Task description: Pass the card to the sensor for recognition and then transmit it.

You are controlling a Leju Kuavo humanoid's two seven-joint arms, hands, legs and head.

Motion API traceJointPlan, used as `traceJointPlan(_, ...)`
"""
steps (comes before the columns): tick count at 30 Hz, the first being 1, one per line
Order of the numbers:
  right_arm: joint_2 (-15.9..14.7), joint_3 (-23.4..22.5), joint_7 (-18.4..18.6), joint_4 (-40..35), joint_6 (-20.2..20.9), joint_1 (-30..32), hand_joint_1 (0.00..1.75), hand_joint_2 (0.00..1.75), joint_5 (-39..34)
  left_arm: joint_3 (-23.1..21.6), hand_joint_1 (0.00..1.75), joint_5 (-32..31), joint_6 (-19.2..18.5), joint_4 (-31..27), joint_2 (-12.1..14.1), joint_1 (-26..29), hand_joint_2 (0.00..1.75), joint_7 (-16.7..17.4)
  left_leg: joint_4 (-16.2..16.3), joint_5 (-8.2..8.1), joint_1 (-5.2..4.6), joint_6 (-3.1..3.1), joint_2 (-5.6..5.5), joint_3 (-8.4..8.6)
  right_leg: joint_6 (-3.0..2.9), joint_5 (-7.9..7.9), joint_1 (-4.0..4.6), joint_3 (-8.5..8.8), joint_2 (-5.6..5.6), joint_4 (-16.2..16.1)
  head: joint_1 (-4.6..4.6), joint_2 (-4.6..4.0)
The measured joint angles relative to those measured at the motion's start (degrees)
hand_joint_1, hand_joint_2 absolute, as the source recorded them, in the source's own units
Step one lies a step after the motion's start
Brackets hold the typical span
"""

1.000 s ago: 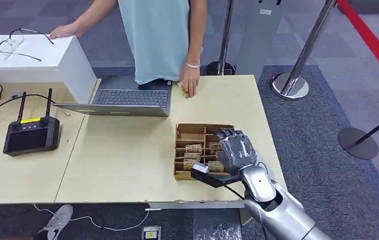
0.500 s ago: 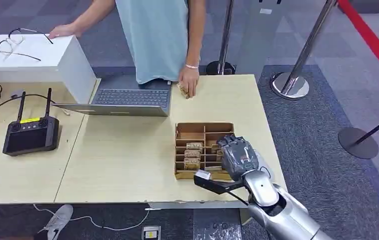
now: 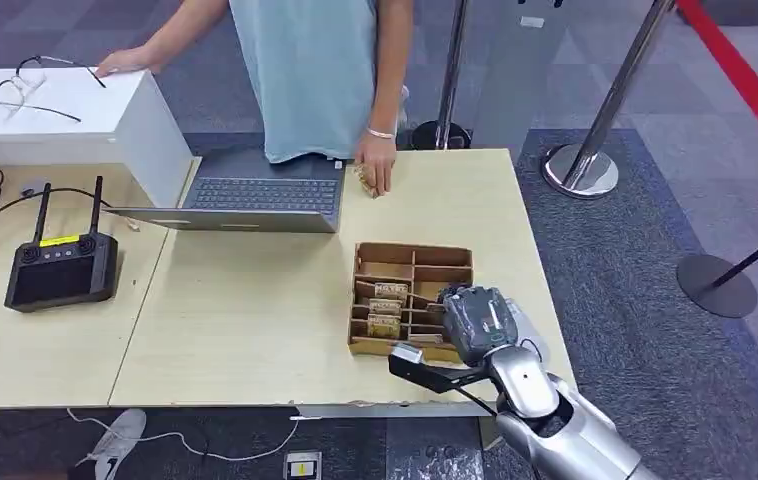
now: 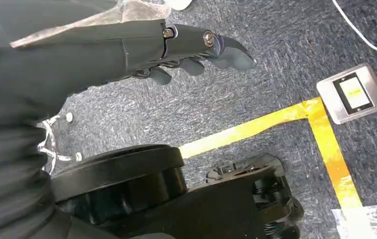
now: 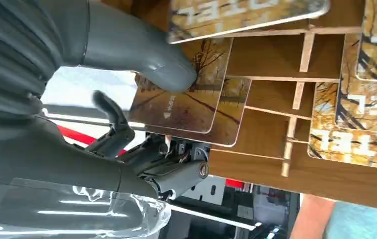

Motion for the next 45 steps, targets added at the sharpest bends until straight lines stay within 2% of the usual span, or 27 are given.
traceJointPlan(13, 0.0, -0.6, 1.1, -0.9, -1.3, -1.1, 1.75, 1.75, -1.5, 0.0, 0.00, -0.3, 0.0, 0.0, 0.0, 0.0, 1.75, -0.3, 0.0, 0.00, 0.00, 0.00, -0.02, -0.17, 0.00, 0.00, 0.00, -0.13, -0.01, 0.0, 0.02, 0.00)
traceJointPlan(31, 0.1, -1.4, 1.7, -3.9, -1.9, -9.2, 1.75, 1.75, -6.2, -0.2, 0.00, -0.9, 0.1, 0.0, 0.0, 0.0, 1.75, -0.6, 0.0, 0.00, 0.00, 0.00, -0.03, -0.24, 0.00, 0.00, 0.01, -0.23, 0.00, 0.0, 0.00, 0.00)
traceJointPlan(45, 0.3, -1.4, 1.9, -3.8, -4.4, -9.8, 1.75, 1.75, -9.0, -0.2, 0.00, -1.0, 0.2, 0.0, 0.0, 0.0, 1.75, -0.6, 0.0, 0.00, 0.00, 0.00, -0.03, -0.26, 0.00, 0.00, 0.01, -0.23, -0.01, 0.0, 0.00, 0.00)
